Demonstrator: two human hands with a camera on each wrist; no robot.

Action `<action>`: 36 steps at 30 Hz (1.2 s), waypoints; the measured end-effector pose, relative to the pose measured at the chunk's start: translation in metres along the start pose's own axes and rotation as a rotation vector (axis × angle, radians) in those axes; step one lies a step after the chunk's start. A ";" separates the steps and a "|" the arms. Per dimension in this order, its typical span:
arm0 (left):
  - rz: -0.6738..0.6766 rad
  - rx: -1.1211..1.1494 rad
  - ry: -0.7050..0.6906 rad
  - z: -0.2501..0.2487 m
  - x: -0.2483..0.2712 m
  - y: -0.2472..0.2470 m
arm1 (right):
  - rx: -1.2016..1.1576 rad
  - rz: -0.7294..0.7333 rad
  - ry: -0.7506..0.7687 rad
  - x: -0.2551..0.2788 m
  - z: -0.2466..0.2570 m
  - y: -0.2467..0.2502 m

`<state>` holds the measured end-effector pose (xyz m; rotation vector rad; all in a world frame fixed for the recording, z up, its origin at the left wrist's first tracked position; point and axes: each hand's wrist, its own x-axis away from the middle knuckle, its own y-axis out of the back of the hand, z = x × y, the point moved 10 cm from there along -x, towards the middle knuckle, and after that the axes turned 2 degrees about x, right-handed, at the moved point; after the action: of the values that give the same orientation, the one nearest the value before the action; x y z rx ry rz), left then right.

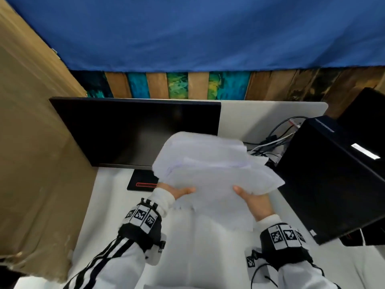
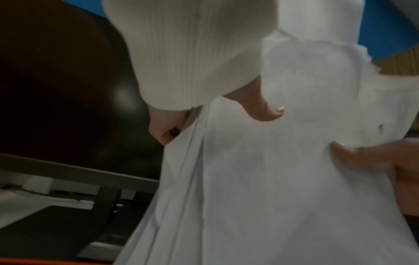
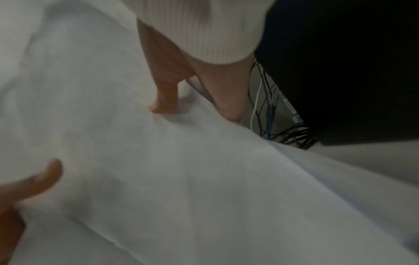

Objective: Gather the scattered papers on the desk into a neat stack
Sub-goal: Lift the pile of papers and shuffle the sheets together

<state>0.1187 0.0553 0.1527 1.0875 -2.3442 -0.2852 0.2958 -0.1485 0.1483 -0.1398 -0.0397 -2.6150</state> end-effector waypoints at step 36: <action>0.380 0.232 -0.483 -0.093 -0.003 -0.017 | 0.039 -0.173 0.149 -0.019 0.022 0.005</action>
<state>0.1820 0.0492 0.2222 0.6970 -3.0162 -0.1448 0.3163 -0.1423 0.1686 0.0753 -0.0534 -2.7876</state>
